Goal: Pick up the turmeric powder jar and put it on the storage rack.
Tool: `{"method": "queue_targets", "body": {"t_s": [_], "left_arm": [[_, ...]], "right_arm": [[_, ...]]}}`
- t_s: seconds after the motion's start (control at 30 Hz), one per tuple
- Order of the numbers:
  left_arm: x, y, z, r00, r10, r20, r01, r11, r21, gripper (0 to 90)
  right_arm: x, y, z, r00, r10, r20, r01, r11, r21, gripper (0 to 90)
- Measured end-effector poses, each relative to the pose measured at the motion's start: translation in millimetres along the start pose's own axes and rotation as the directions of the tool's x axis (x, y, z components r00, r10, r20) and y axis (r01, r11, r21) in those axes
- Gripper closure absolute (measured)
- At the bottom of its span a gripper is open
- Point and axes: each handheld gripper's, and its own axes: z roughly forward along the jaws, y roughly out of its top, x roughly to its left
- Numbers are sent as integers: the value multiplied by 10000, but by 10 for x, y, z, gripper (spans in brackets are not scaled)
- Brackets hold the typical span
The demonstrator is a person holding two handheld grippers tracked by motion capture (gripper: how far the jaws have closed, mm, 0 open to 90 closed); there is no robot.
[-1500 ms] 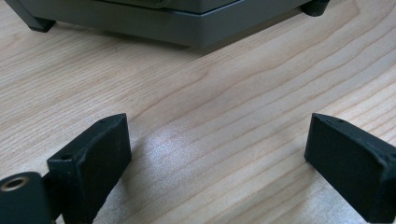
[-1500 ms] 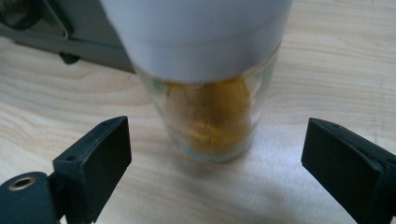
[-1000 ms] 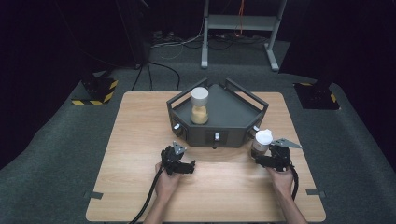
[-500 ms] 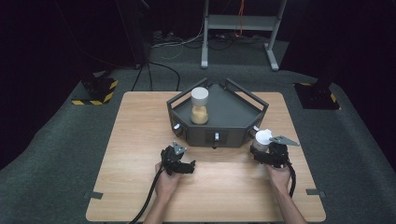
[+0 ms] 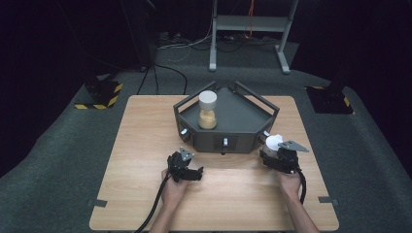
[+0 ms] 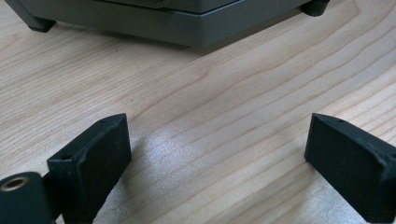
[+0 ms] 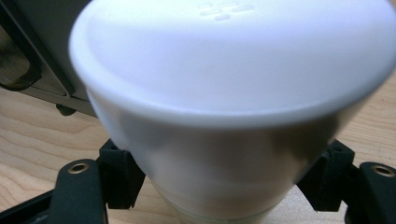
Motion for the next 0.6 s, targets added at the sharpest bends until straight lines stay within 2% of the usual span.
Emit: {"method": "queue_targets", "body": {"t_s": [0.17,0.6], "left_arm": [[0,0,0,10000,0,-2,0,10000,0,70],[0,0,0,10000,-6,2,6,10000,-3,70]], "right_arm": [[12,-2,-2,9999,-138,52,138,9999,-18,295],[17,11,-7,9999,-110,103,110,9999,-9,302]]}}
